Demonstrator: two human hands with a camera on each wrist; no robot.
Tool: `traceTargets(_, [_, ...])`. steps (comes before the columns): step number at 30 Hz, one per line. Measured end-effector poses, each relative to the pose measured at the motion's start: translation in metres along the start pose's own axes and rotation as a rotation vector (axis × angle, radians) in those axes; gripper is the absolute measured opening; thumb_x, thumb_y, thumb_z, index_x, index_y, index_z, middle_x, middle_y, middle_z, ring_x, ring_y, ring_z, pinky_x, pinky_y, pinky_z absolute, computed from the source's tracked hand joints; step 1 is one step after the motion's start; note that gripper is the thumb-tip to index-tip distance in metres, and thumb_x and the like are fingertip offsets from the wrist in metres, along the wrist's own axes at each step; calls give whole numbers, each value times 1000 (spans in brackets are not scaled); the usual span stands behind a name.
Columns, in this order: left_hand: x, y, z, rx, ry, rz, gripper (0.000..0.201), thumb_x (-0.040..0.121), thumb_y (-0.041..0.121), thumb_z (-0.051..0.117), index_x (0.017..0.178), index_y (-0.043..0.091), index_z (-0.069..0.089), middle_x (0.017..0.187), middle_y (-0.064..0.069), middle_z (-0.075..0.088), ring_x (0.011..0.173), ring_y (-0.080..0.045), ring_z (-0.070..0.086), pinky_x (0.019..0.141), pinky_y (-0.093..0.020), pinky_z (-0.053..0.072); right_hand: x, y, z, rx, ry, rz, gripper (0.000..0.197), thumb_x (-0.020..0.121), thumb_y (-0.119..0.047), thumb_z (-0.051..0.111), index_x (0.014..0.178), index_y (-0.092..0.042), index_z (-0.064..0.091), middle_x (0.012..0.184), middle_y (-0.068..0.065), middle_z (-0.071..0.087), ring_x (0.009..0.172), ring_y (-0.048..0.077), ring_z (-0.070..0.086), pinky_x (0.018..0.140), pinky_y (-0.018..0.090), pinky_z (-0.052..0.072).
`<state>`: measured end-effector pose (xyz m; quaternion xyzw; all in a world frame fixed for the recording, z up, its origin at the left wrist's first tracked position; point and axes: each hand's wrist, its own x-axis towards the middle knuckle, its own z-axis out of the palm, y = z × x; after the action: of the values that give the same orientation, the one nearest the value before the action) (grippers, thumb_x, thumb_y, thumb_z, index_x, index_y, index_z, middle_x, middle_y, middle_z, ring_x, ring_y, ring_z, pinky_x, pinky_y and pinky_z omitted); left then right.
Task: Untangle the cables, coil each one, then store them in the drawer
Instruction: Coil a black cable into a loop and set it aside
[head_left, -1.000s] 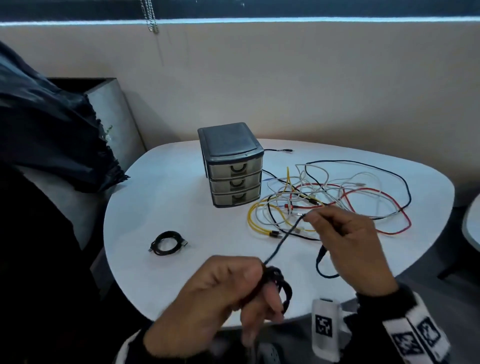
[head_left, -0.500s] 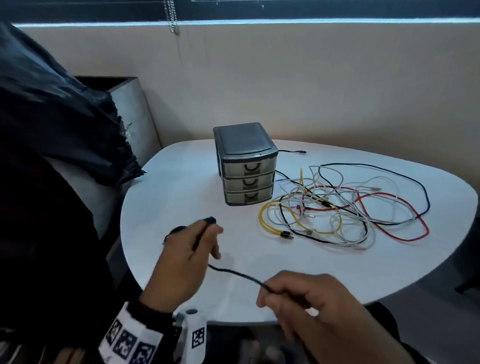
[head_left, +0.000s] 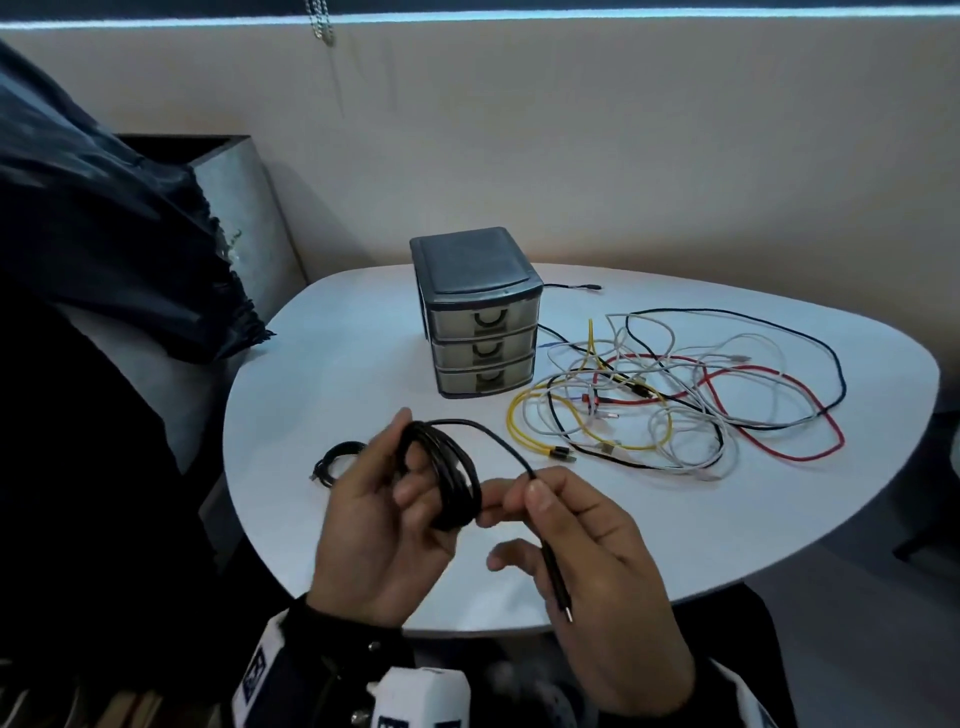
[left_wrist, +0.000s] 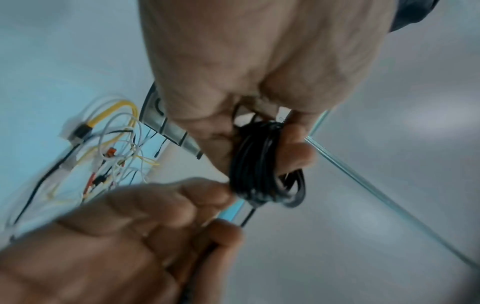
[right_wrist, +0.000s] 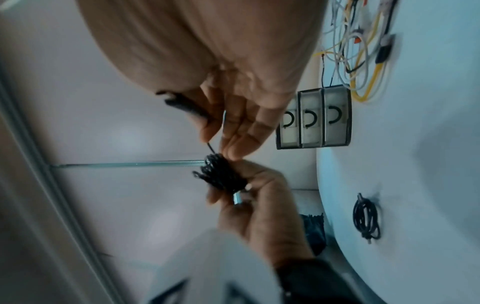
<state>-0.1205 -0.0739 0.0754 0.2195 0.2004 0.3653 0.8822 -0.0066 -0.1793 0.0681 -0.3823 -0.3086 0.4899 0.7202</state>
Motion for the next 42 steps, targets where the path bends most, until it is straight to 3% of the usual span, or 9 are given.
traceTargets(5, [6, -18, 0, 302, 213, 157, 34, 83, 45, 58, 80, 13, 48, 73, -7, 37, 69, -18, 44, 67, -30, 41, 5, -3, -7, -177, 5, -17, 22, 89, -19, 53, 84, -4, 68, 86, 15, 72, 76, 21, 67, 59, 27, 51])
traceTargets(8, [3, -17, -3, 316, 233, 187, 33, 87, 41, 55, 73, 11, 50, 66, -7, 39, 63, -15, 42, 62, -29, 40, 7, 1, -24, -806, -25, -160, 12, 92, -22, 64, 83, -22, 71, 81, -4, 67, 73, 8, 61, 64, 13, 42])
traceTargets(11, [-4, -19, 0, 312, 169, 157, 43, 91, 37, 50, 55, 16, 58, 58, -2, 46, 54, -12, 47, 61, -27, 40, 12, 1, -37, -1304, -7, -273, 16, 94, -36, 58, 82, -30, 67, 71, -9, 57, 65, 6, 55, 61, 21, 43])
traceTargets(16, [-1, -25, -1, 350, 209, 175, 41, 85, 43, 59, 69, 6, 50, 68, -8, 38, 61, -16, 40, 66, -35, 30, 17, -10, -18, -542, 207, -112, 15, 88, -6, 67, 73, -6, 69, 62, 10, 69, 55, 22, 69, 52, 27, 54])
traceTargets(22, [-3, -18, -2, 349, 205, 183, 37, 82, 41, 58, 70, 6, 60, 67, -8, 53, 62, -15, 52, 68, -32, 37, 25, -5, -36, -1019, 173, -209, 17, 84, -21, 73, 70, -25, 66, 76, -13, 65, 64, 16, 58, 56, 23, 43])
traceTargets(29, [-3, -19, -3, 367, 171, 220, 56, 90, 44, 63, 72, -2, 35, 74, -22, 19, 75, -32, 13, 64, -38, 18, 21, -1, -40, -1030, 272, -244, 15, 81, -11, 77, 71, -20, 70, 71, -8, 68, 67, 9, 68, 55, 20, 52])
traceTargets(34, [1, -27, -4, 404, 213, 235, 59, 89, 45, 57, 77, -10, 41, 74, -31, 24, 76, -35, 15, 63, -36, 23, 26, 0, -29, -506, 345, -29, 10, 82, -1, 73, 73, -5, 75, 65, 10, 71, 60, 22, 71, 58, 27, 57])
traceTargets(39, [4, -28, -6, 445, 268, 211, 38, 86, 46, 56, 58, 21, 51, 64, -4, 36, 65, -16, 33, 65, -34, 26, 31, -4, -14, -192, 279, 111, 5, 74, -5, 72, 71, -2, 73, 69, 18, 71, 56, 19, 68, 53, 20, 53])
traceTargets(42, [5, -31, -7, 456, 264, 223, 40, 86, 50, 59, 60, 21, 54, 66, -6, 42, 74, -22, 39, 74, -38, 33, 34, 0, -13, -86, 222, 194, 10, 64, -16, 73, 65, -6, 72, 68, 15, 70, 55, 15, 64, 50, 19, 50])
